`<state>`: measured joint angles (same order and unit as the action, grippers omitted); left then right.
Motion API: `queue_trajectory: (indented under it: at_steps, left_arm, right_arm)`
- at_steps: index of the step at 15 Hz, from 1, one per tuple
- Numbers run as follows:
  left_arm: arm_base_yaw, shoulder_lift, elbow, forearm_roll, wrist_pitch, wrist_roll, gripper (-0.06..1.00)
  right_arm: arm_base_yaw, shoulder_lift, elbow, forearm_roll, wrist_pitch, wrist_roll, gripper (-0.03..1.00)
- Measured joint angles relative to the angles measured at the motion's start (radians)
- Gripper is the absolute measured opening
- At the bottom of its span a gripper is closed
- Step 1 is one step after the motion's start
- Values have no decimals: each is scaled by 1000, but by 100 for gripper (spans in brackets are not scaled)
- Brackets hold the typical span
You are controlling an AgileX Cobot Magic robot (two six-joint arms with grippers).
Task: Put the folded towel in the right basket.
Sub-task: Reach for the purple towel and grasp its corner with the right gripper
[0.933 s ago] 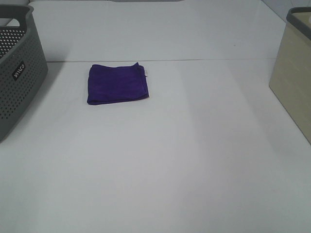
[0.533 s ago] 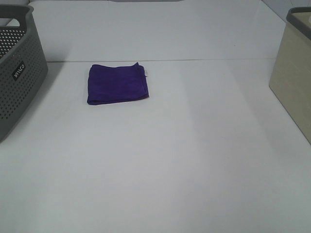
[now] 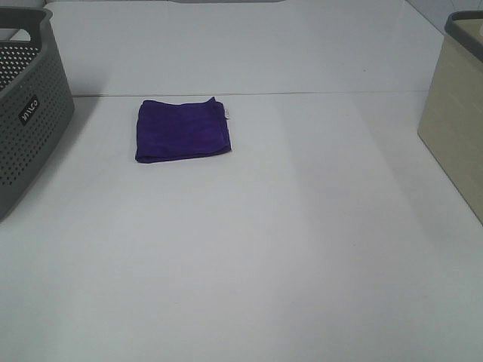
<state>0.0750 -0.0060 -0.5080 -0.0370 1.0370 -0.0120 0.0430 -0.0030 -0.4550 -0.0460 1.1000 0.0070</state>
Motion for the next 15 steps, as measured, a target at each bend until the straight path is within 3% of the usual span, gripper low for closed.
queue_trajectory:
  at_steps: [15]
  left_arm:
    - [0,0,0,0,0,0,99]
  right_arm:
    - [0,0,0,0,0,0,97]
